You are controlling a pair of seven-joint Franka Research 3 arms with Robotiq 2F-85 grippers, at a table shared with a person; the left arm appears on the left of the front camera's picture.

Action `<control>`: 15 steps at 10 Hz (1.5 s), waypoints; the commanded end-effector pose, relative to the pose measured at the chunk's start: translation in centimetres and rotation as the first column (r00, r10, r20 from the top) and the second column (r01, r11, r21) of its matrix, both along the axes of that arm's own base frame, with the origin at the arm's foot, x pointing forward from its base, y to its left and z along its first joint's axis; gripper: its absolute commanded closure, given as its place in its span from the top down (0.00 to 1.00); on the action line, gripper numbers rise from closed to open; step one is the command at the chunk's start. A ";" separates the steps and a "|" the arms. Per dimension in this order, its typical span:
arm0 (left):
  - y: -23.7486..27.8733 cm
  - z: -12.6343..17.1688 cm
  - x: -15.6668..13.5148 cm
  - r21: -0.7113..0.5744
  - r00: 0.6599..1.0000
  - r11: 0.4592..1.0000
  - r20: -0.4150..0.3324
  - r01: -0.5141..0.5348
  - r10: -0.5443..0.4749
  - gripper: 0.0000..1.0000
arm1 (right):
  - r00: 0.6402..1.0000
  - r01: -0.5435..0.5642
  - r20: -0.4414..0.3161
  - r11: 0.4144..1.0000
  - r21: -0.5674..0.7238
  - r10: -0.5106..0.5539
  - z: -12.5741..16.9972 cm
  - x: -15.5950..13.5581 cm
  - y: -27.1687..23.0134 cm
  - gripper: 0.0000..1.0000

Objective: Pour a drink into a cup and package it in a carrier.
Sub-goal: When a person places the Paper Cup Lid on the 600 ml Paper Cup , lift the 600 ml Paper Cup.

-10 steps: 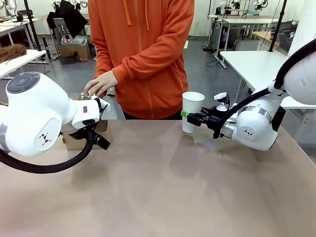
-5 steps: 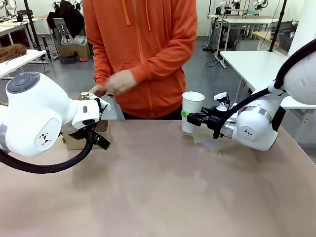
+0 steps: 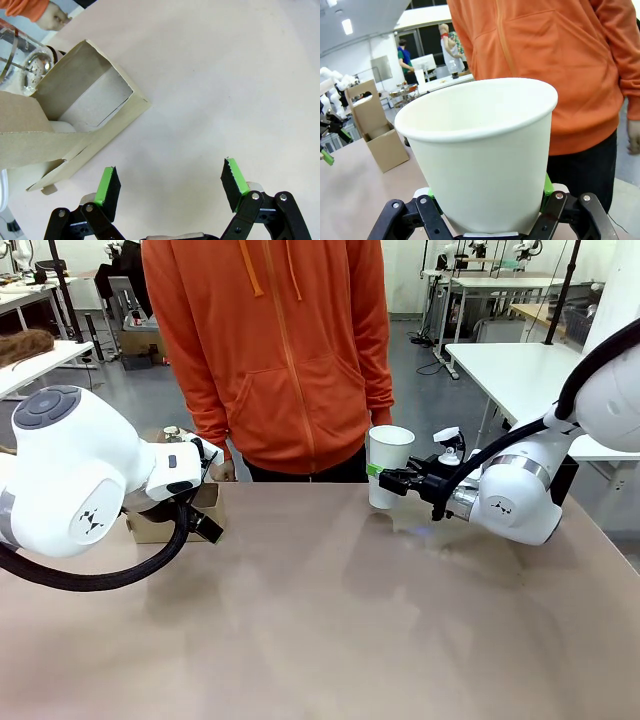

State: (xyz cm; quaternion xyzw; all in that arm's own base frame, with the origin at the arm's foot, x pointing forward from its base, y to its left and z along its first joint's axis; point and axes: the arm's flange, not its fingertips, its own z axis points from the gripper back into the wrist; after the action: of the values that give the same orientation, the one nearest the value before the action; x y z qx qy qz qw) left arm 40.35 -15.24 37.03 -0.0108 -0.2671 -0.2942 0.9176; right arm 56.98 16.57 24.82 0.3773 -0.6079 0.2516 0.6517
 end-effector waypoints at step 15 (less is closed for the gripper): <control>0.1 0.0 0.0 -0.003 1.000 1.000 0.000 0.000 0.000 1.00 | 1.000 0.002 0.005 1.000 0.004 -0.002 0.5 -0.1 0.2 0.80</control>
State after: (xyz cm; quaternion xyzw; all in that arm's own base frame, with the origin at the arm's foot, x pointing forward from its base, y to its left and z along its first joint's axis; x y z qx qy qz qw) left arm 40.35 -15.24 37.03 -0.0108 -0.2671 -0.2942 0.9176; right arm 56.98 16.57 24.82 0.3773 -0.6079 0.2516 0.6517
